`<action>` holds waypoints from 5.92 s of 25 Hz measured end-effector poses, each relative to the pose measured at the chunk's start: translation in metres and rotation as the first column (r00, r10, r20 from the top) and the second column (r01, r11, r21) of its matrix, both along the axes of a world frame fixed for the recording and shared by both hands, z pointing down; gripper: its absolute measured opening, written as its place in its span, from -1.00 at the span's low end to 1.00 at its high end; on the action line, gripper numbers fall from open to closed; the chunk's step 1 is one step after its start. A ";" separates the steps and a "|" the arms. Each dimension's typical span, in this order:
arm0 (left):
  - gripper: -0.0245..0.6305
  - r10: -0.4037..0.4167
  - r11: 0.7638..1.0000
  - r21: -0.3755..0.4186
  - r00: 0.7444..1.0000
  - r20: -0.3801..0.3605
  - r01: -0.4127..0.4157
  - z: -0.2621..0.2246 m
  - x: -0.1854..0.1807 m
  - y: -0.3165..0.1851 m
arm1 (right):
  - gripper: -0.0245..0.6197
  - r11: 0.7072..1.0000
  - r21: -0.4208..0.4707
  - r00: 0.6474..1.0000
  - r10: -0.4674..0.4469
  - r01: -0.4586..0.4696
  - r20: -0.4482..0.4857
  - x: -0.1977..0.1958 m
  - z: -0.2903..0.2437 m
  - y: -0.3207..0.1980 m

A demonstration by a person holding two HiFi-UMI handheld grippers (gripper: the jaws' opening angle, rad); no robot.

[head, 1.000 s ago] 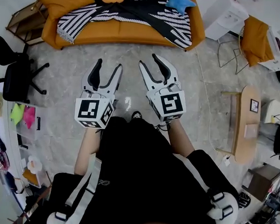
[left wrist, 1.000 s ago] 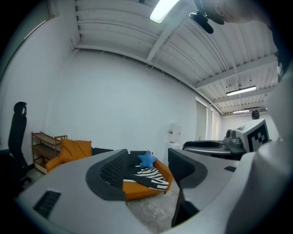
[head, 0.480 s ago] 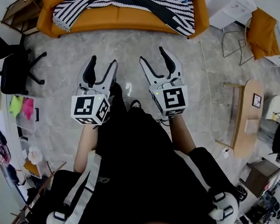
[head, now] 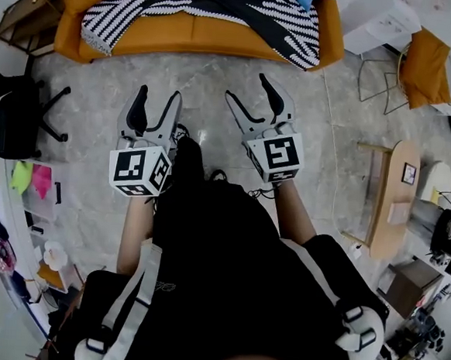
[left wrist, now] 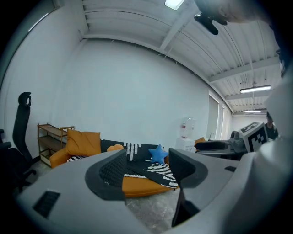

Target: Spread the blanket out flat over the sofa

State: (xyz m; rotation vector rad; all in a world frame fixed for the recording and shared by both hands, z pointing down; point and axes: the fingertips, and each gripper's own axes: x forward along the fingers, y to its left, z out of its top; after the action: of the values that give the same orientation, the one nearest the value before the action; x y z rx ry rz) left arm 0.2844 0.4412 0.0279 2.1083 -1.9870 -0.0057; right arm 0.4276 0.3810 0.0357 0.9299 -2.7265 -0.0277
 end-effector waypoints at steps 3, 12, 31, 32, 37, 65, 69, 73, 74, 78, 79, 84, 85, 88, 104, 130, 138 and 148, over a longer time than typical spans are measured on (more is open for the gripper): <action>-0.09 -0.008 1.000 -0.009 1.000 -0.018 0.008 0.005 -0.032 -0.024 | 0.03 1.000 -0.015 1.000 -0.020 0.019 -0.024 -0.031 0.008 -0.022; -0.09 0.013 0.999 -0.052 0.997 -0.070 -0.017 0.021 -0.125 -0.087 | 0.06 0.997 -0.066 0.994 -0.038 0.031 -0.107 -0.123 0.024 -0.088; -0.10 0.067 0.991 -0.109 0.994 -0.088 -0.077 0.051 -0.223 -0.219 | 0.08 0.990 -0.141 0.992 -0.014 -0.004 -0.129 -0.220 0.054 -0.210; -0.10 0.065 0.991 -0.113 0.994 -0.085 -0.075 0.053 -0.228 -0.228 | 0.08 0.989 -0.147 0.991 -0.017 -0.002 -0.130 -0.224 0.057 -0.219; -0.10 0.065 0.987 -0.142 0.995 -0.075 -0.075 0.056 -0.250 -0.278 | 0.09 0.983 -0.180 0.986 -0.045 0.015 -0.163 -0.240 0.077 -0.269; -0.10 0.031 0.882 -0.463 0.991 -0.127 -0.087 0.270 -0.302 -0.445 | 0.09 0.906 -0.424 0.957 -0.141 0.020 -0.255 -0.273 0.277 -0.428; -0.10 0.049 0.875 -0.472 0.990 -0.129 -0.105 0.296 -0.318 -0.472 | 0.10 0.901 -0.434 0.953 -0.117 -0.016 -0.279 -0.283 0.307 -0.452; -0.10 0.058 0.856 -0.505 0.992 -0.116 -0.109 0.328 -0.332 -0.494 | 0.10 0.898 -0.435 0.952 -0.070 -0.070 -0.297 -0.287 0.326 -0.474; -0.10 0.058 0.850 -0.515 0.991 -0.118 -0.111 0.337 -0.335 -0.500 | 0.10 0.895 -0.439 0.952 -0.057 -0.086 -0.302 -0.288 0.332 -0.479; -0.10 0.082 0.824 -0.550 0.989 -0.120 -0.135 0.371 -0.343 -0.527 | 0.10 0.870 -0.471 0.949 -0.014 -0.144 -0.315 -0.289 0.356 -0.495; -0.10 0.091 0.819 -0.557 0.989 -0.118 -0.142 0.380 -0.344 -0.533 | 0.10 0.866 -0.476 0.947 -0.007 -0.155 -0.322 -0.289 0.363 -0.499; -0.10 0.122 0.783 -0.599 0.986 -0.116 -0.167 0.421 -0.348 -0.553 | 0.10 0.840 -0.498 0.934 0.030 -0.216 -0.356 -0.284 0.397 -0.517; -0.10 0.117 0.772 -0.613 0.986 -0.119 -0.165 0.428 -0.350 -0.554 | 0.10 0.834 -0.504 0.932 0.034 -0.226 -0.362 -0.282 0.402 -0.519; -0.10 0.086 0.739 -0.655 0.986 -0.140 -0.158 0.453 -0.356 -0.560 | 0.11 0.811 -0.516 0.919 0.067 -0.278 -0.389 -0.271 0.421 -0.530; -0.09 0.284 0.593 -0.774 0.957 -0.055 -0.221 0.563 -0.365 -0.612 | 0.10 0.719 -0.546 0.861 0.145 -0.430 -0.488 -0.271 0.520 -0.595; -0.08 0.399 0.473 -0.852 0.917 -0.019 -0.224 0.622 -0.381 -0.631 | -0.25 0.542 -0.604 0.784 0.184 -0.584 -0.592 -0.249 0.610 -0.605; -0.77 0.312 0.471 -0.861 0.949 -0.044 -0.195 0.618 -0.402 -0.610 | -0.76 0.478 -0.688 0.829 0.191 -0.546 -0.526 -0.251 0.607 -0.580; -0.79 0.276 0.447 -0.861 0.953 -0.125 -0.242 0.613 -0.382 -0.528 | -0.87 0.507 -0.708 0.853 0.112 -0.491 -0.511 -0.242 0.605 -0.521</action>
State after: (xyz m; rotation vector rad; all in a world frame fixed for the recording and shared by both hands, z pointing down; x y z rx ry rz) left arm -0.0972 -0.0871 0.6405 1.6189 -1.1636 0.9168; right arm 0.1858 -0.1395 0.6403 0.9281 -1.7600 0.9500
